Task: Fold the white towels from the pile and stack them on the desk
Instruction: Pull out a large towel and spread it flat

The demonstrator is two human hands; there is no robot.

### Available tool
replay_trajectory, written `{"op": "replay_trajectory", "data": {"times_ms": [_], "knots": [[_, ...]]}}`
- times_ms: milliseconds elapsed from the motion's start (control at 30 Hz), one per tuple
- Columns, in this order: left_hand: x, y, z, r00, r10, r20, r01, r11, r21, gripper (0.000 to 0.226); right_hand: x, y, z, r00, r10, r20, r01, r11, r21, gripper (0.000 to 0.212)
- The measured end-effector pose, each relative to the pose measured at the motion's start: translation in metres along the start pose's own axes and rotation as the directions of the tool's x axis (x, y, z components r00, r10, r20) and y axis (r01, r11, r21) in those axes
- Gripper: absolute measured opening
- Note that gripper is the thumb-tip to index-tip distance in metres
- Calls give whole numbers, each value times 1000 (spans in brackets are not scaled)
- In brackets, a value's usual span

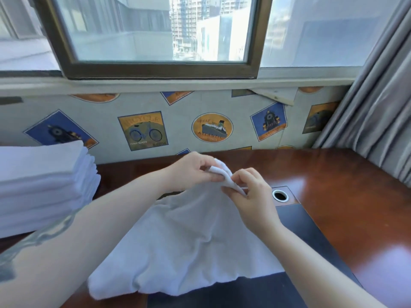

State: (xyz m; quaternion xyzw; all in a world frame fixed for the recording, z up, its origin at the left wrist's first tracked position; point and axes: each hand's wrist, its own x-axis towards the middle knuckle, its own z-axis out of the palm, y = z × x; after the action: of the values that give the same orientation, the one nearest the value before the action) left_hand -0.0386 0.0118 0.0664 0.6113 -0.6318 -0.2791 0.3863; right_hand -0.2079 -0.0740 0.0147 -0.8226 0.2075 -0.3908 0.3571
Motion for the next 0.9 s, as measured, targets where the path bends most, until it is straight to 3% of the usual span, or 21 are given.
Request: {"op": "replay_trajectory", "data": {"times_ms": [167, 300, 400, 533, 633, 733, 833, 900], "knots": [[-17, 25, -13, 968, 161, -190, -146, 985, 92, 14, -4, -26, -2, 999, 5, -44, -7, 999, -43, 21], [-20, 52, -29, 880, 265, -394, -212, 962, 174, 15, -22, -20, -26, 979, 145, 143, -91, 939, -331, 22], [-19, 72, -46, 829, 298, -474, -210, 950, 232, 18, -29, -12, -58, 933, 266, 243, -129, 877, -464, 27], [-15, 85, -73, 658, 261, -706, -149, 965, 218, 23, -2, -1, -106, 892, 344, 292, -40, 704, -709, 42], [-14, 86, -88, 581, 211, -786, -75, 976, 207, 24, 24, 1, -126, 881, 316, 351, -12, 758, -652, 41], [-21, 84, -102, 519, 168, -838, 38, 975, 219, 19, 53, -7, -140, 887, 165, 431, 103, 840, -533, 33], [-34, 91, -119, 446, 166, -879, 108, 966, 237, 15, 81, -23, -160, 918, 19, 396, 138, 921, -364, 38], [-43, 97, -131, 441, 141, -886, 134, 966, 221, 14, 104, -35, -172, 923, -20, 385, 141, 947, -288, 37]]}}
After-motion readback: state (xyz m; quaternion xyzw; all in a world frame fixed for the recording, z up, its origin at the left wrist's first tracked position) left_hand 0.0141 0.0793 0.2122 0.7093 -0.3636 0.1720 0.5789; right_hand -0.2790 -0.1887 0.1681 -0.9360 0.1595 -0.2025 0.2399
